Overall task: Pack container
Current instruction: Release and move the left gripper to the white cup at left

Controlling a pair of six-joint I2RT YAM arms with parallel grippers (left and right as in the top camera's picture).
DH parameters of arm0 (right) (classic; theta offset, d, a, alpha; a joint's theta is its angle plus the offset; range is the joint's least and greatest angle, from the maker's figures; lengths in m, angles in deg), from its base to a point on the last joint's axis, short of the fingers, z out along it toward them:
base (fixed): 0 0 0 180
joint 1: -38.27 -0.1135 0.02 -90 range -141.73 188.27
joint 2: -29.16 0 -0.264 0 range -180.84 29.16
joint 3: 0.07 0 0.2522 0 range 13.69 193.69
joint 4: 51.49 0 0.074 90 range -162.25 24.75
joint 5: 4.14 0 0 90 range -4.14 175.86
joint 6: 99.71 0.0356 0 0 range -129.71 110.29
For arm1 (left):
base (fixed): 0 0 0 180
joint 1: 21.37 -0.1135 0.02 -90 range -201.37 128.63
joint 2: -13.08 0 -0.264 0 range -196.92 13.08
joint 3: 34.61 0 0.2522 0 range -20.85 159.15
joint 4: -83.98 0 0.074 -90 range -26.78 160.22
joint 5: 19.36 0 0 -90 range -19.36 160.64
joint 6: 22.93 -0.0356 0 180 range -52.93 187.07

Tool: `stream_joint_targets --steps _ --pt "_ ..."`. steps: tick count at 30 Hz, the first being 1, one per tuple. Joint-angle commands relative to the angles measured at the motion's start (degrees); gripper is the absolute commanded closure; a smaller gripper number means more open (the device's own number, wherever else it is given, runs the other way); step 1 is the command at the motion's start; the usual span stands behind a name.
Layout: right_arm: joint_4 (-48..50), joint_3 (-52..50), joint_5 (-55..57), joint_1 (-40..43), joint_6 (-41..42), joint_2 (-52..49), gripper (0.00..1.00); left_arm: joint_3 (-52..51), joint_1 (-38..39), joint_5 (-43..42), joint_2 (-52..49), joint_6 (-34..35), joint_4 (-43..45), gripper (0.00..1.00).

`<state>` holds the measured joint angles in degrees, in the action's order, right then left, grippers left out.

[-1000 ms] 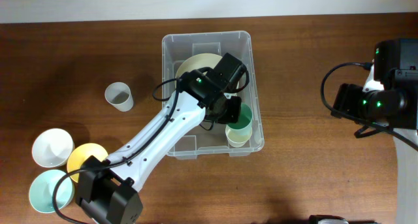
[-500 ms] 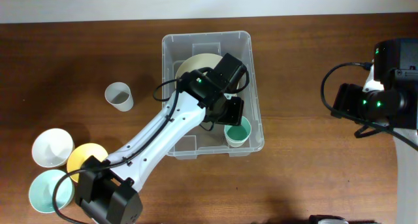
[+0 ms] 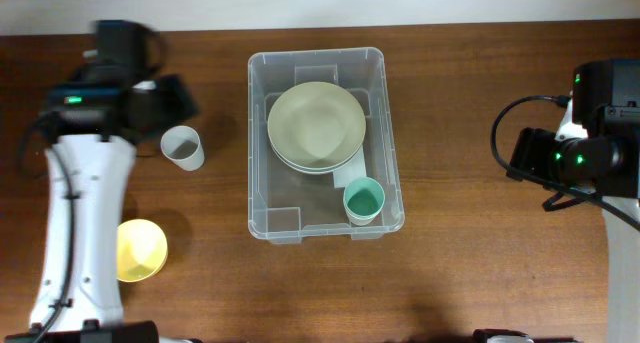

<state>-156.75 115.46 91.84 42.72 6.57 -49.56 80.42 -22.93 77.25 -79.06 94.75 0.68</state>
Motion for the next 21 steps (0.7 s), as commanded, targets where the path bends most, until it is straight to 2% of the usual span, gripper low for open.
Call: stream_joint_targets --steps 1,13,17,20,21 --pt "0.31 -0.37 0.24 -0.28 0.07 -0.15 0.26 -2.73 -7.13 -0.11 -3.98 0.02 0.04 0.17" --pt "0.26 -0.37 0.26 -0.28 0.04 -0.15 0.26 -5.46 -8.63 -2.93 -26.21 -2.54 4.96 0.17" --pt "0.24 -0.37 0.26 -0.28 0.04 -0.15 0.26 -5.46 -8.63 -2.95 -29.14 -2.54 6.86 0.18" --pt "0.24 -0.37 0.26 -0.28 0.04 -0.15 0.26 -5.46 -8.63 -2.97 -30.05 -2.54 7.91 0.28" --pt "0.24 -0.37 0.26 -0.28 0.07 -0.15 0.26 -5.44 -8.63 -2.97 -30.03 -2.51 8.09 0.42"
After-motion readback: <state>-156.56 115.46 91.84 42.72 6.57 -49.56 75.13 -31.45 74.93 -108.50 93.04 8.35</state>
